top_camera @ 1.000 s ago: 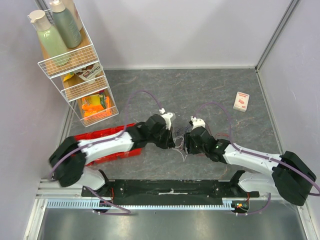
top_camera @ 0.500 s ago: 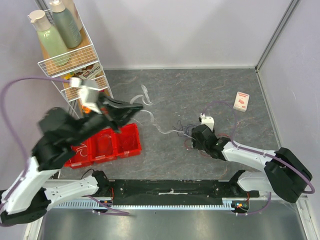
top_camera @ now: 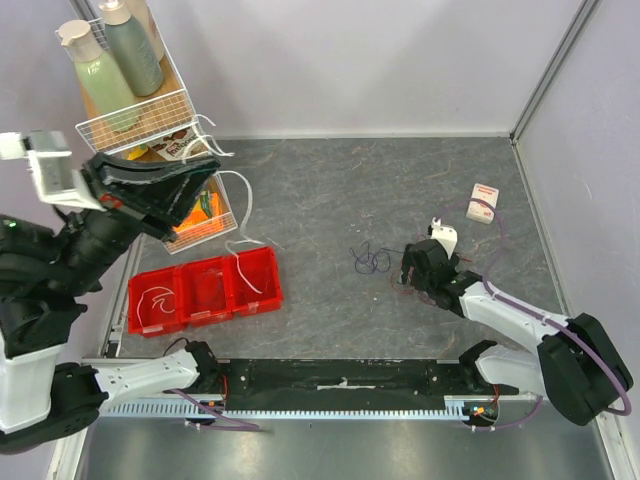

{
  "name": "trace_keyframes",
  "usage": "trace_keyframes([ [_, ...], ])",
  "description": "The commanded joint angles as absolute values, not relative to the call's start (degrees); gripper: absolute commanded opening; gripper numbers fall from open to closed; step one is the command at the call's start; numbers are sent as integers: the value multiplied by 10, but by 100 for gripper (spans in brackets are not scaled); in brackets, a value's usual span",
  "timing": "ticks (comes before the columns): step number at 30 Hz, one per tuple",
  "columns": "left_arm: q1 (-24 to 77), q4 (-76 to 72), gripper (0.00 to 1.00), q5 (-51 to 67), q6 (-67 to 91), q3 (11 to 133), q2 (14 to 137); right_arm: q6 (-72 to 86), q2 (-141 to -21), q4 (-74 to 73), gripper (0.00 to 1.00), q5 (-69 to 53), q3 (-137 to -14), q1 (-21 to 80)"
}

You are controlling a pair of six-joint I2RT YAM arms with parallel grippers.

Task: Untangle the cables

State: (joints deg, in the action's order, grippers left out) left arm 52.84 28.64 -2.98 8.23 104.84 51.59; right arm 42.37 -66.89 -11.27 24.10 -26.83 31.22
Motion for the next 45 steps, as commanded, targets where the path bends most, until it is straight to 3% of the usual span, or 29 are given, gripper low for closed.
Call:
trace_keyframes([
  [1, 529, 314, 2, -30, 77, 1012, 554, 390, -643, -115, 89, 257, -277, 307],
  [13, 530, 344, 2, -160, 70, 910, 554, 349, -613, -73, 92, 207, -250, 295],
  [20, 521, 457, 2, -381, 33, 945, 597, 341, -624, -68, 92, 189, -253, 294],
  [28, 357, 498, 2, -467, -64, 1024, 609, 338, -610, -62, 92, 184, -245, 294],
  [32, 338, 437, 2, -573, -141, 1005, 602, 334, -609, -58, 92, 175, -243, 293],
  [37, 294, 373, 2, -587, -180, 1006, 610, 330, -617, -53, 92, 159, -245, 294],
  [45, 186, 308, 2, -656, -229, 845, 562, 326, -609, -49, 92, 145, -241, 294],
])
